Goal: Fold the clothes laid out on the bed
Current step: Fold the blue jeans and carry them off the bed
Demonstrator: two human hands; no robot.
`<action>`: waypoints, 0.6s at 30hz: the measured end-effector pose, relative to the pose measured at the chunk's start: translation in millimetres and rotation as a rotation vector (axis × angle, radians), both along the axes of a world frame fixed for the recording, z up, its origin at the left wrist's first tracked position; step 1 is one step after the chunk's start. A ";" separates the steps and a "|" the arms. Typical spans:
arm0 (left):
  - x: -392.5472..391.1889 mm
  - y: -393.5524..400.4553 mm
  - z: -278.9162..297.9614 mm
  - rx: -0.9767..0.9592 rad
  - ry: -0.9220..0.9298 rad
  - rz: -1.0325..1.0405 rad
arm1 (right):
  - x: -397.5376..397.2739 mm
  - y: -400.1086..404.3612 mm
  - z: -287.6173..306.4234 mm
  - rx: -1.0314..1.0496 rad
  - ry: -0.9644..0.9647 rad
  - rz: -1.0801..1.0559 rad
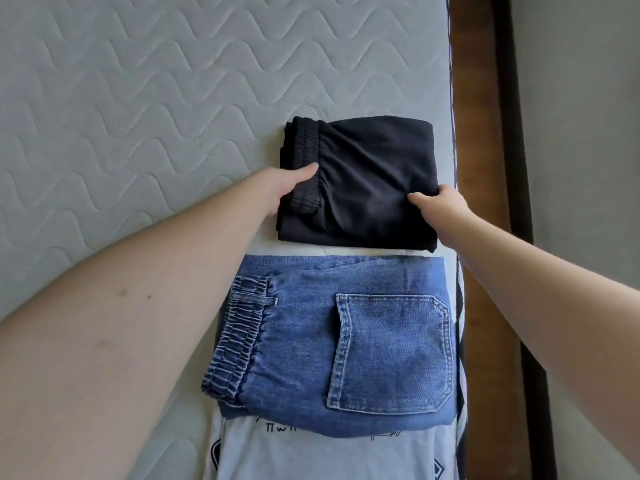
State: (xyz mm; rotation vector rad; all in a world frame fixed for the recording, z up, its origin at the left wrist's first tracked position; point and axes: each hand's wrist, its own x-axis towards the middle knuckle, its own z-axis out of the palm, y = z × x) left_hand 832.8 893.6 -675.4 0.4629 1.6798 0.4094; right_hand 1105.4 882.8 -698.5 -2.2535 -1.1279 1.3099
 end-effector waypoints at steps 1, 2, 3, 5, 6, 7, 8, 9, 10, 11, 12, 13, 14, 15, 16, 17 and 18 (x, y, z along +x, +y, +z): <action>1.9 -1.3 1.1 0.008 -0.046 0.009 | 1.5 0.6 0.0 0.016 -0.026 0.038; 3.3 -2.6 1.7 0.027 -0.070 0.021 | 2.7 0.9 0.5 0.040 -0.044 0.073; 5.6 -4.4 2.2 0.065 -0.071 0.034 | 4.2 0.7 1.7 0.067 -0.044 0.098; 7.3 -9.4 0.9 0.194 -0.036 0.066 | 5.2 -1.6 7.3 0.120 -0.003 0.126; 7.5 -12.3 2.9 0.271 0.003 0.074 | 4.5 -2.5 12.3 0.149 0.028 0.130; 7.2 -16.0 8.5 0.351 0.056 0.069 | 3.7 -3.0 18.4 0.183 0.055 0.131; 5.6 -21.2 17.9 0.431 0.121 0.049 | 2.5 -4.3 26.1 0.222 0.075 0.134; 2.5 -26.9 29.2 0.508 0.187 0.021 | 1.1 -5.5 35.4 0.267 0.088 0.141; -0.2 -32.5 41.6 0.574 0.233 -0.007 | 0.9 -7.7 45.9 0.316 0.094 0.143; -3.1 -38.8 54.8 0.620 0.249 -0.017 | 1.9 -11.0 57.4 0.360 0.105 0.141; -6.8 -47.0 68.8 0.645 0.223 -0.008 | 3.1 -16.3 69.4 0.392 0.127 0.137; -10.0 -56.7 81.2 0.660 0.175 0.007 | 4.3 -23.7 81.5 0.411 0.151 0.133; -12.9 -67.3 92.0 0.673 0.127 0.022 | 5.5 -32.4 93.0 0.417 0.173 0.139; -14.4 -79.9 100.8 0.680 0.088 0.032 | 6.9 -43.1 101.8 0.411 0.188 0.154; -14.9 -93.8 107.7 0.684 0.048 0.043 | 9.3 -56.0 107.9 0.408 0.196 0.170; -15.0 -108.0 113.2 0.687 0.008 0.053 | 11.3 -69.2 112.6 0.410 0.206 0.186; -15.3 -123.1 117.5 0.680 -0.027 0.062 | 12.8 -84.3 116.0 0.408 0.222 0.197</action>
